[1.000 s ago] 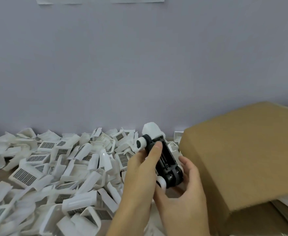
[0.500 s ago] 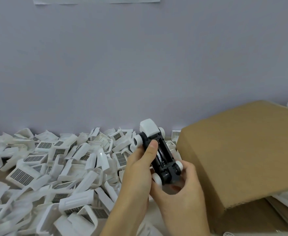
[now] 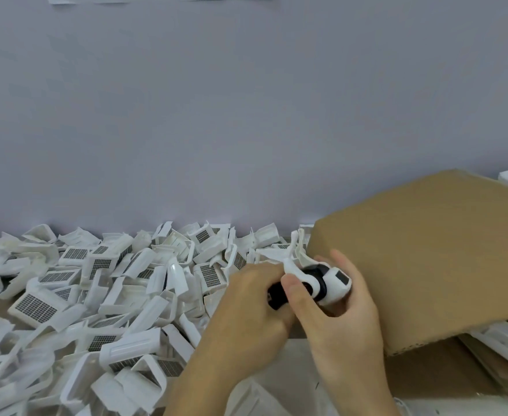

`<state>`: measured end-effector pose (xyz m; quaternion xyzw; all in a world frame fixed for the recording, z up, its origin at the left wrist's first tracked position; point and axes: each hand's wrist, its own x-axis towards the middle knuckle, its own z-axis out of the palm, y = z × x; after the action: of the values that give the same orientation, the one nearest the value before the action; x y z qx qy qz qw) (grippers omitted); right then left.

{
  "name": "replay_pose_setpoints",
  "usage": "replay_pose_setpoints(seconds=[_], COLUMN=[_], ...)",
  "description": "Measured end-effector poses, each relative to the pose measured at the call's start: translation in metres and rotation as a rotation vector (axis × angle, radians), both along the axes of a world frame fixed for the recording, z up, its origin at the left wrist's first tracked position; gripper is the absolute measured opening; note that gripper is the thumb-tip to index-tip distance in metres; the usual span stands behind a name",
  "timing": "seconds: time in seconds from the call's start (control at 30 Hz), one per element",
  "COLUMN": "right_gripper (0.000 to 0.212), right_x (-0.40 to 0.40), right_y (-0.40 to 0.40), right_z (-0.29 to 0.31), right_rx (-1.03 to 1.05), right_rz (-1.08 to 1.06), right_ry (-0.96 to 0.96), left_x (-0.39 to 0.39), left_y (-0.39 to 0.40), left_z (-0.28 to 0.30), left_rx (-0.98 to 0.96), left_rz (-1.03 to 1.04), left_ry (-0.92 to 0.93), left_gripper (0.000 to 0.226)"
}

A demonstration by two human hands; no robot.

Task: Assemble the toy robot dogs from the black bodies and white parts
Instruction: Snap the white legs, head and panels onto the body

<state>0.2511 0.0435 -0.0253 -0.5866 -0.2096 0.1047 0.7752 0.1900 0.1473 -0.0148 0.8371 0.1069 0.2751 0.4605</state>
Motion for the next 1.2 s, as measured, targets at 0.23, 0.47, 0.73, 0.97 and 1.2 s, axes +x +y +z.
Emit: replay_pose_setpoints(seconds=[0.23,0.47,0.73,0.97,1.2], right_gripper=[0.044,0.050,0.042,0.026,0.035], right_x=[0.000,-0.003,-0.009,-0.003,-0.007], right_y=[-0.001,0.003,0.013,0.014,0.014], right_z=[-0.004,-0.001,-0.016,-0.022,-0.036], right_rx=[-0.004,0.075,-0.022,-0.327,-0.732], right_rz=[-0.081,-0.076,0.052,0.018,0.116], right_ry=[-0.030,-0.004,0.073,0.008,-0.442], left_x=[-0.002,-0.005,0.001,-0.005,-0.007], left_y=[0.003,0.003,0.004,0.016,0.018], left_z=[0.000,0.003,0.016,0.018,0.022], left_rx=[-0.015,-0.006,-0.507,-1.136,-1.221], left_rz=[-0.033,-0.069,0.305,0.425,0.544], left_ry=[-0.006,0.005,-0.404,-0.410,-0.439], left_gripper=[0.008,0.010,0.010,0.040,0.036])
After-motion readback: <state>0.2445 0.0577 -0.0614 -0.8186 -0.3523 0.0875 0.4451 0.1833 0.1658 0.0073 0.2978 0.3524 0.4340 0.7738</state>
